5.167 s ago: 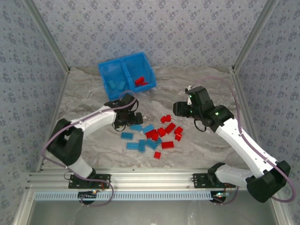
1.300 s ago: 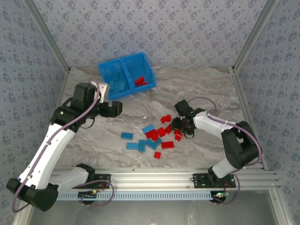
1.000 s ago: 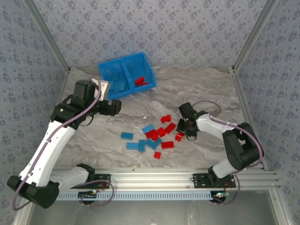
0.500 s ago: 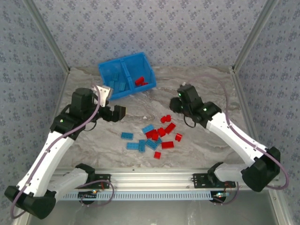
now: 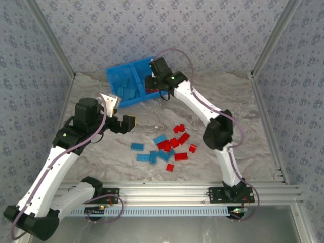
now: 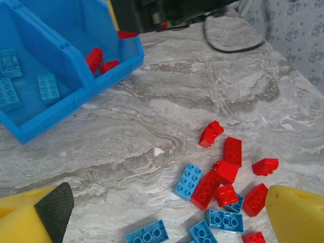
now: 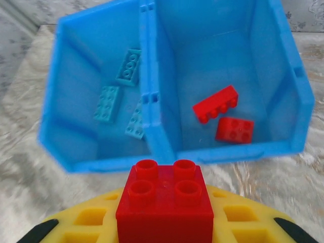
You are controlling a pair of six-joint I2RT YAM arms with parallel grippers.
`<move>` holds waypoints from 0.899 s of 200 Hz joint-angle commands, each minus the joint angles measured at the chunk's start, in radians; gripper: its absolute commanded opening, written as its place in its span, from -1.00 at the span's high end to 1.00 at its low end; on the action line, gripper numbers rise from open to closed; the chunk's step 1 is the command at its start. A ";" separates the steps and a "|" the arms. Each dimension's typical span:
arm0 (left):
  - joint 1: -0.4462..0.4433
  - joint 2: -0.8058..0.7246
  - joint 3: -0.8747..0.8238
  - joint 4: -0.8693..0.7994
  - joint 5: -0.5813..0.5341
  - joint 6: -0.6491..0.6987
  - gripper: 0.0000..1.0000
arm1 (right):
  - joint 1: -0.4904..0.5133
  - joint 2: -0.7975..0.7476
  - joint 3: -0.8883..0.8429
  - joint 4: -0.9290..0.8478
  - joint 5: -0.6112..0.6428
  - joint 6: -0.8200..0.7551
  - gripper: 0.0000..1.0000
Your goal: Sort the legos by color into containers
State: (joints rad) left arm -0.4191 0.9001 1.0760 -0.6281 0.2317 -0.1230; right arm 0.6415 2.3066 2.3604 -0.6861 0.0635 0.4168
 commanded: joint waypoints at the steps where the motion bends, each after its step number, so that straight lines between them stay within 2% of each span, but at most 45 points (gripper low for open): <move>1: 0.000 -0.017 0.001 -0.001 -0.027 0.009 -0.99 | -0.039 0.142 0.189 -0.090 -0.012 -0.024 0.50; 51: 0.014 -0.007 -0.001 0.002 -0.022 0.008 -0.99 | -0.085 0.346 0.300 0.079 -0.114 -0.011 0.42; 71: 0.023 -0.004 -0.005 0.010 -0.010 0.004 -0.98 | -0.084 0.402 0.367 0.106 -0.138 -0.019 0.30; 94: 0.026 0.005 -0.004 0.010 -0.001 0.002 -0.99 | -0.087 0.410 0.361 0.145 -0.128 -0.002 0.09; 108: 0.028 0.011 -0.004 0.007 0.000 0.002 -0.98 | -0.089 0.412 0.362 0.155 -0.134 0.007 0.05; 141: 0.031 0.014 -0.008 0.010 -0.003 0.000 -0.98 | -0.084 0.362 0.384 0.101 -0.152 0.008 -0.08; 164: 0.031 0.031 -0.005 0.009 -0.019 -0.018 -0.98 | -0.079 0.252 0.356 0.023 -0.145 0.008 -0.08; 180: 0.027 0.049 0.000 0.004 -0.054 -0.078 -0.98 | -0.076 0.137 0.268 -0.019 -0.136 0.007 -0.10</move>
State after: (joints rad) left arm -0.3935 0.9237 1.0756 -0.6273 0.2142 -0.1329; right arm 0.5552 2.6572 2.6865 -0.6209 -0.0685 0.4248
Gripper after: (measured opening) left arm 0.993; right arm 0.540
